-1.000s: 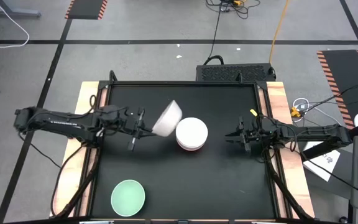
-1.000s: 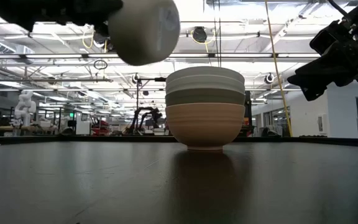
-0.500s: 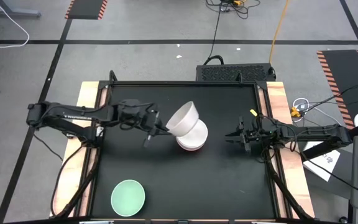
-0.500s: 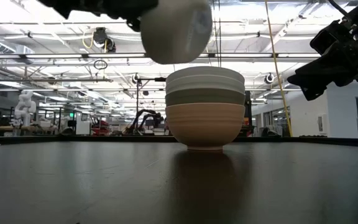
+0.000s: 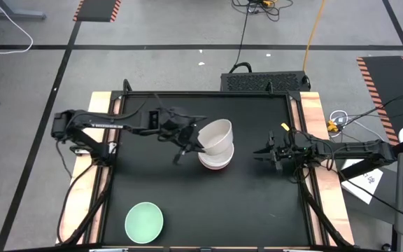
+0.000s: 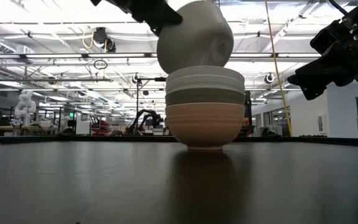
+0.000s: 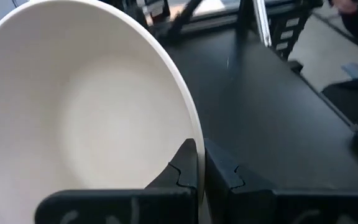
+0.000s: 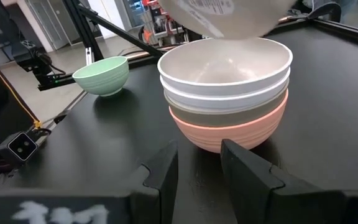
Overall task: Nest bowls inside each other
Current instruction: Stack the gray bowl on top of the white bowl
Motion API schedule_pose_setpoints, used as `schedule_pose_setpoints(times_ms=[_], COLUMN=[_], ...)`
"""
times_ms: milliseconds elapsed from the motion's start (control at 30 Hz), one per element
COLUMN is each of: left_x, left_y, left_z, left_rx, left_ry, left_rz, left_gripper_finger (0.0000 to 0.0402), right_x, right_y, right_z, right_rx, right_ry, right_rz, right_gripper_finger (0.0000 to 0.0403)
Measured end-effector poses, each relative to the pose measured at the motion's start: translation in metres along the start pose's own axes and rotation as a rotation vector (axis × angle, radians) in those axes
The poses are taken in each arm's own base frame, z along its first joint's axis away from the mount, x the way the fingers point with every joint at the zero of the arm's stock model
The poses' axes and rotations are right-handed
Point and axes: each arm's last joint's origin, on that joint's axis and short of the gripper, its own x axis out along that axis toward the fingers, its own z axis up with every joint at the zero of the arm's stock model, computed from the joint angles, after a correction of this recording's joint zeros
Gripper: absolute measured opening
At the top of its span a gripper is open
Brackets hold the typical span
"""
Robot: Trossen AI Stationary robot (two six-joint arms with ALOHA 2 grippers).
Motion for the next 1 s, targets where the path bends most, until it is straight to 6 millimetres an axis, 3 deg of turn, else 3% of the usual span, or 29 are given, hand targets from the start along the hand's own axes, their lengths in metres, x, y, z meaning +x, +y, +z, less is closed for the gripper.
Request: schedule_pose_setpoints(times_ms=[333, 633, 1000], left_x=[0.025, 0.033, 0.050], left_y=[0.007, -0.011, -0.012], left_z=[0.017, 0.028, 0.015], left_rx=[0.009, 0.075, 0.048], left_ry=[0.228, 0.278, 0.385], left_rz=[0.028, 0.006, 0.050], left_gripper_finger=[0.0004, 0.0004, 0.0004], right_x=[0.000, 0.000, 0.001], right_y=[0.000, 0.000, -0.001], right_z=[0.000, -0.001, -0.002], right_rx=[-0.002, -0.009, -0.007], right_ry=[0.005, 0.008, 0.021], right_rz=[-0.002, -0.003, -0.006], right_gripper_finger=[0.0114, 0.0114, 0.0114])
